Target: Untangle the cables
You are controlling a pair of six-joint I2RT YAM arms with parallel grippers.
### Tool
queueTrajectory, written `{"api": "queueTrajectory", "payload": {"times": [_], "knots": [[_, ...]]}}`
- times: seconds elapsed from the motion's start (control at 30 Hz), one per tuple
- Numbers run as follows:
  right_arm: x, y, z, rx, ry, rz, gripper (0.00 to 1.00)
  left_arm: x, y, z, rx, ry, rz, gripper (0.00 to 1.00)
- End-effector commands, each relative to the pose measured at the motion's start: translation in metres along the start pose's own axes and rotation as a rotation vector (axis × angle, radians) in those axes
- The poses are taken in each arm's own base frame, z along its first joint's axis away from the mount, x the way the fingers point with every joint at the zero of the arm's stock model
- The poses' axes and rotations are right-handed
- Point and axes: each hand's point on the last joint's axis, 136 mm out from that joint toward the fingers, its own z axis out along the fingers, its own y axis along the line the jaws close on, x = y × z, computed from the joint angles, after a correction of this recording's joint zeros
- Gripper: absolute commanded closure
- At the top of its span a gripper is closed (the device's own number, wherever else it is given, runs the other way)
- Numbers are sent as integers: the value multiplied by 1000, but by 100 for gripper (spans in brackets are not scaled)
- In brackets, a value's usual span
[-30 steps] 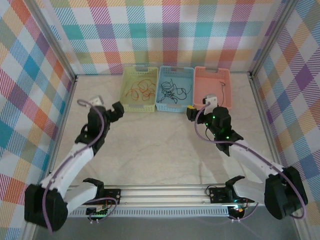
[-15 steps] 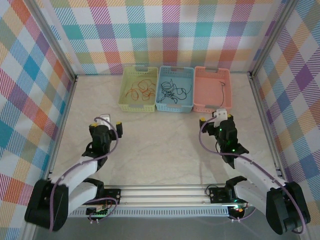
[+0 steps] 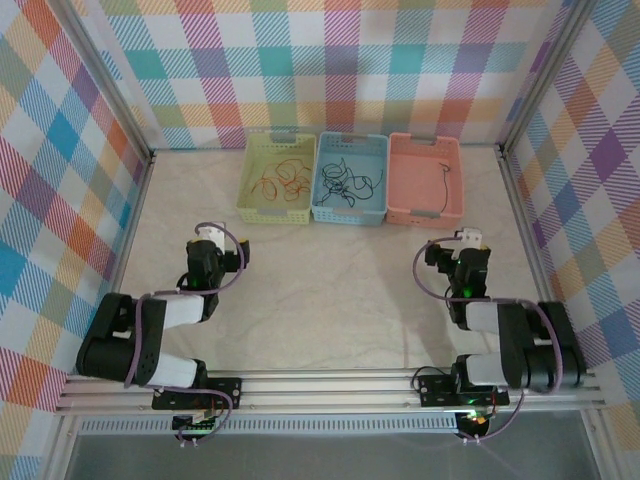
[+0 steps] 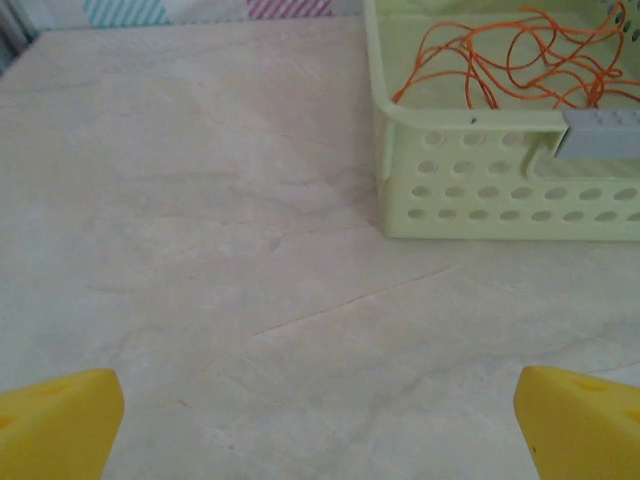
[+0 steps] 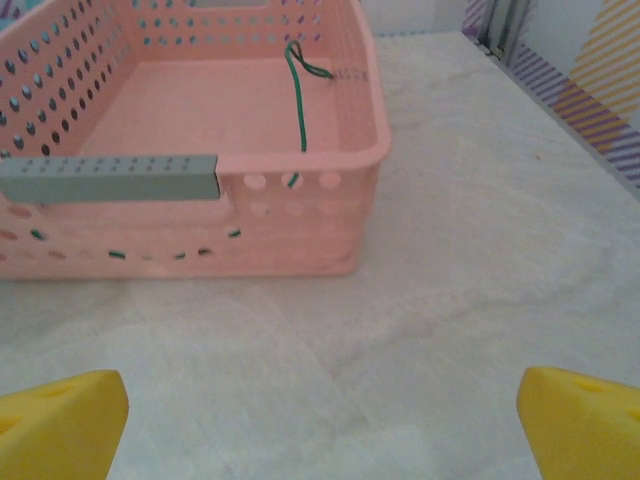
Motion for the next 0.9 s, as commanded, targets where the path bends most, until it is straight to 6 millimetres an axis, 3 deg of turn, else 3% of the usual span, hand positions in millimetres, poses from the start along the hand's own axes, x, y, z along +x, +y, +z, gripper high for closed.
{"api": "queueTrajectory", "payload": {"times": [0.0,0.13,0.27,0.87], "knots": [[-26,17,12,-108,-82,36,0,-12,-9,12,72,-43,-16,0],[-18,26,36,-135,47,9,0,-4,-3,25,56,6,-50,0],[-20,32,38,-168,30,-5,0,-4,7,28,34,16,-86,0],[-19,39,36,-208,40,-22,0,-5,6,27,35,10,-85,0]]}}
